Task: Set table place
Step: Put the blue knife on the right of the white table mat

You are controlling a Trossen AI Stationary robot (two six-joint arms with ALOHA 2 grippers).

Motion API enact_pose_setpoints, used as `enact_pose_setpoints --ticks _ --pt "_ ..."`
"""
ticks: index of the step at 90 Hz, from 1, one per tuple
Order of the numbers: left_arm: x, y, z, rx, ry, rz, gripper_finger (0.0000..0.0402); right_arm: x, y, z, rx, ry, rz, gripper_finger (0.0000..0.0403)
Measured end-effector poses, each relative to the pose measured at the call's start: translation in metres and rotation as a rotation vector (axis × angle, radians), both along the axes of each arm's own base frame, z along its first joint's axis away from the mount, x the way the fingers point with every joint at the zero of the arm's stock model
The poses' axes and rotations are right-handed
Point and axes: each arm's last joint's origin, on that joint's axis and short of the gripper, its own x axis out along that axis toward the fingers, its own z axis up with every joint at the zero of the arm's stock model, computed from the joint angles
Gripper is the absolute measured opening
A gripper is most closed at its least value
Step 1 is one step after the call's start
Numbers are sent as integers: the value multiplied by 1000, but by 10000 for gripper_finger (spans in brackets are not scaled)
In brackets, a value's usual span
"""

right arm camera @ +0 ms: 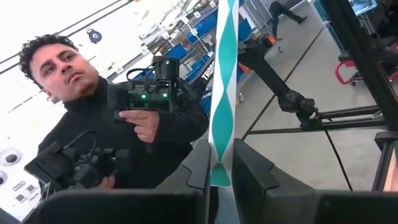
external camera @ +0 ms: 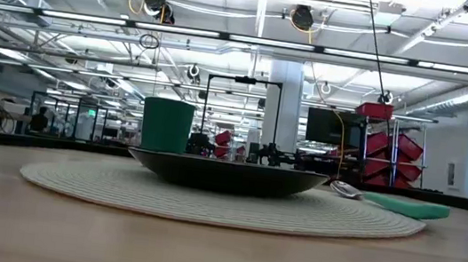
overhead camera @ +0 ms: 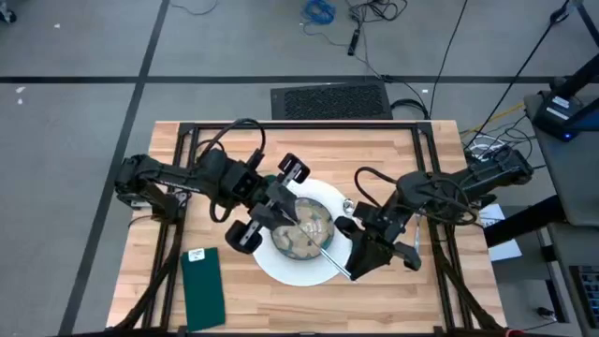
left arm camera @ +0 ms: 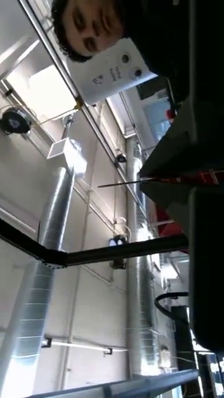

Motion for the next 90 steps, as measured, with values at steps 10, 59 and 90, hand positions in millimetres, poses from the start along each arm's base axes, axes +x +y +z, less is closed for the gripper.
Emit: enact_pose_setpoints --ticks 10,59,90 --pt "0 0 0 0 1 0 0 0 0 0 11 14 0 49" --pt "1 1 0 -22 12 13 0 -1 -1 -7 -1 117 -34 213" --pt "11 5 -6 -168 171 145 0 -38 -15 -18 -151 389 -314 201"
